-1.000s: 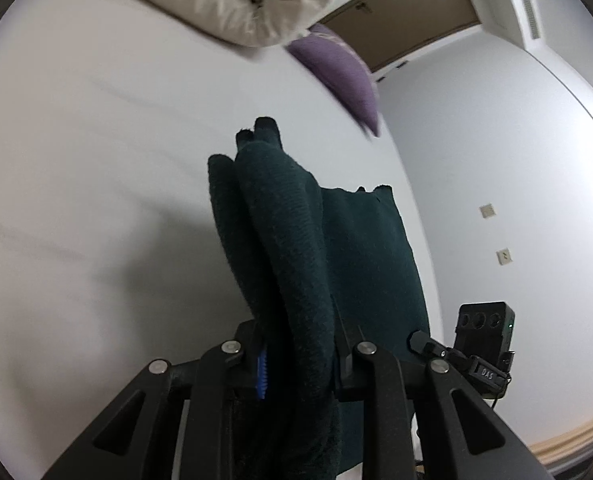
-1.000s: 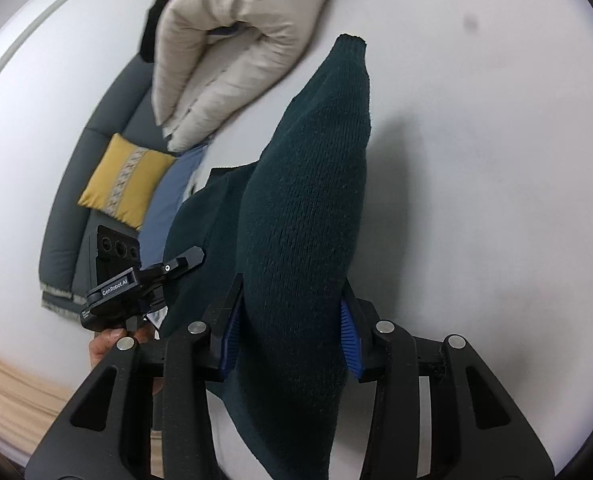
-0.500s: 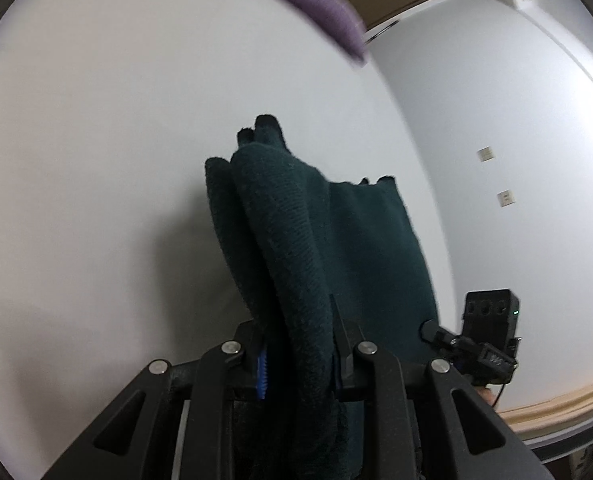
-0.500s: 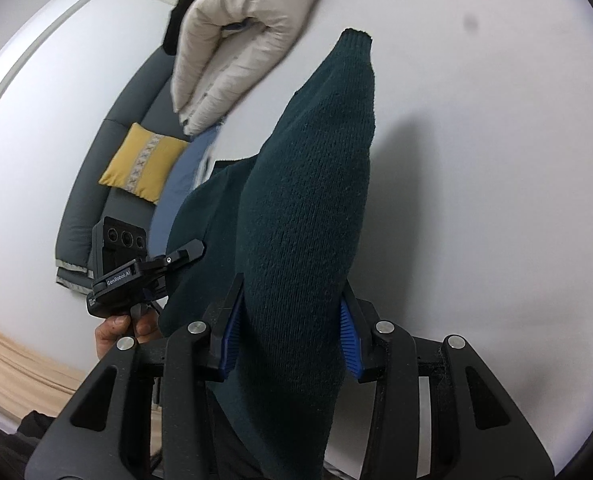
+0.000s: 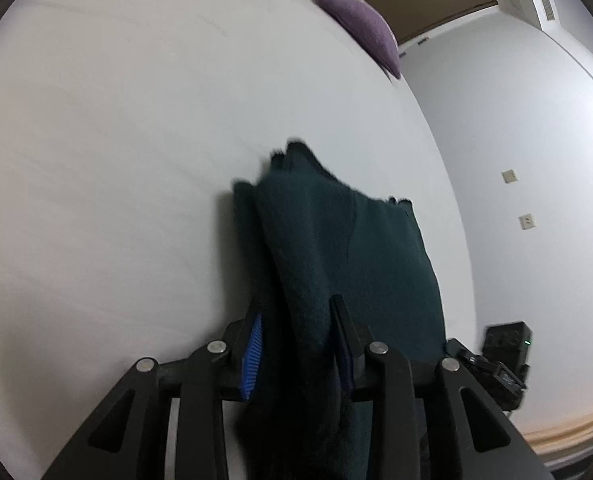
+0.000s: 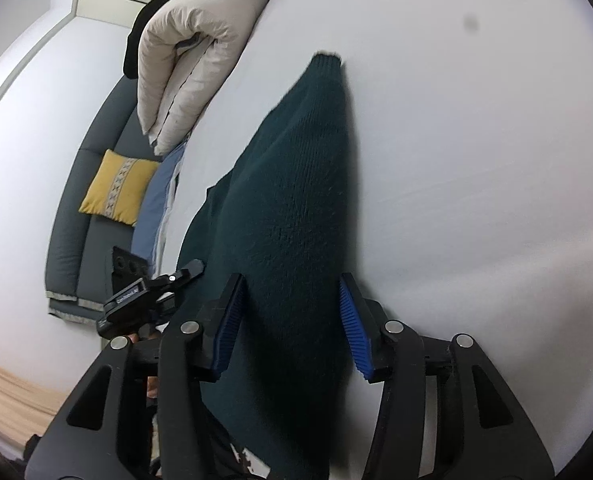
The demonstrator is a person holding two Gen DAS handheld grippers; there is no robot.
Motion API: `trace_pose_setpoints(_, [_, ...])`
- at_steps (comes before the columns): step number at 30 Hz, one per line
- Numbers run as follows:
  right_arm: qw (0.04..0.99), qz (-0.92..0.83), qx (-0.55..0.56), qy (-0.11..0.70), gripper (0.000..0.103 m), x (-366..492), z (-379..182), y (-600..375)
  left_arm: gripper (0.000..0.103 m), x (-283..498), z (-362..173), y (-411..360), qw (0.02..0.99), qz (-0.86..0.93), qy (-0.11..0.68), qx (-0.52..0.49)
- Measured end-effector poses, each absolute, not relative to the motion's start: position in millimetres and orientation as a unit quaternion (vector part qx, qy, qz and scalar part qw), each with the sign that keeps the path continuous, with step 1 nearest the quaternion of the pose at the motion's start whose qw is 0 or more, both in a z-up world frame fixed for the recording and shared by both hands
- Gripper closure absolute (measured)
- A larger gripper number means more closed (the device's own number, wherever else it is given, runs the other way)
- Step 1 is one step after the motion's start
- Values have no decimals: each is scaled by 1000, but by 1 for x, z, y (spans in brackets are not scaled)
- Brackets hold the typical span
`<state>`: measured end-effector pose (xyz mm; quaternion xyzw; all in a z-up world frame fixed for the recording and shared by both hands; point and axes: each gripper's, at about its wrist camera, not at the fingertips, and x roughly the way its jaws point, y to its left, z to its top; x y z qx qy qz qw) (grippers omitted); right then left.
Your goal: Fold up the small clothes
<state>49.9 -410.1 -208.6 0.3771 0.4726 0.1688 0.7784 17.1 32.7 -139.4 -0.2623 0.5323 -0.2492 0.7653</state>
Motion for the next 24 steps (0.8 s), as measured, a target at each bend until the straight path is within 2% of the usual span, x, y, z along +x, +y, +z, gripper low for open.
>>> trace_pose_setpoints(4, [805,143,360,450,57,24,-178,-429,70,1,-101,41,815,-236,485,-210])
trace_pose_setpoints(6, [811,167,359,432,57,20,-157,-424,58,-10,-78,27,834,-253,457,-177])
trace_pose_setpoints(8, [811,202,354,421,57,25,-141,-405,52,-16,-69,8,846,-264,441,-142])
trace_pose_setpoints(10, [796,252,357,419,57,30,-138,-383,51,-22,-76,-16,844,-283,443,-104])
trace_pose_setpoints(12, [785,271,354,430,57,33,-147,-365,51,-23,-99,-31,833,-284,469,-78])
trace_pose_setpoints(15, [757,257,372,472,59,36,-191,-354,55,-21,-128,-36,823,-269,495,-64])
trace_pose_setpoints(18, [755,270,386,456,68,16,-209,-362,56,-27,-130,-38,833,-268,481,-56])
trace_pose_setpoints(24, [754,270,397,449,68,-24,-219,-379,56,-32,-132,-51,847,-258,465,-9])
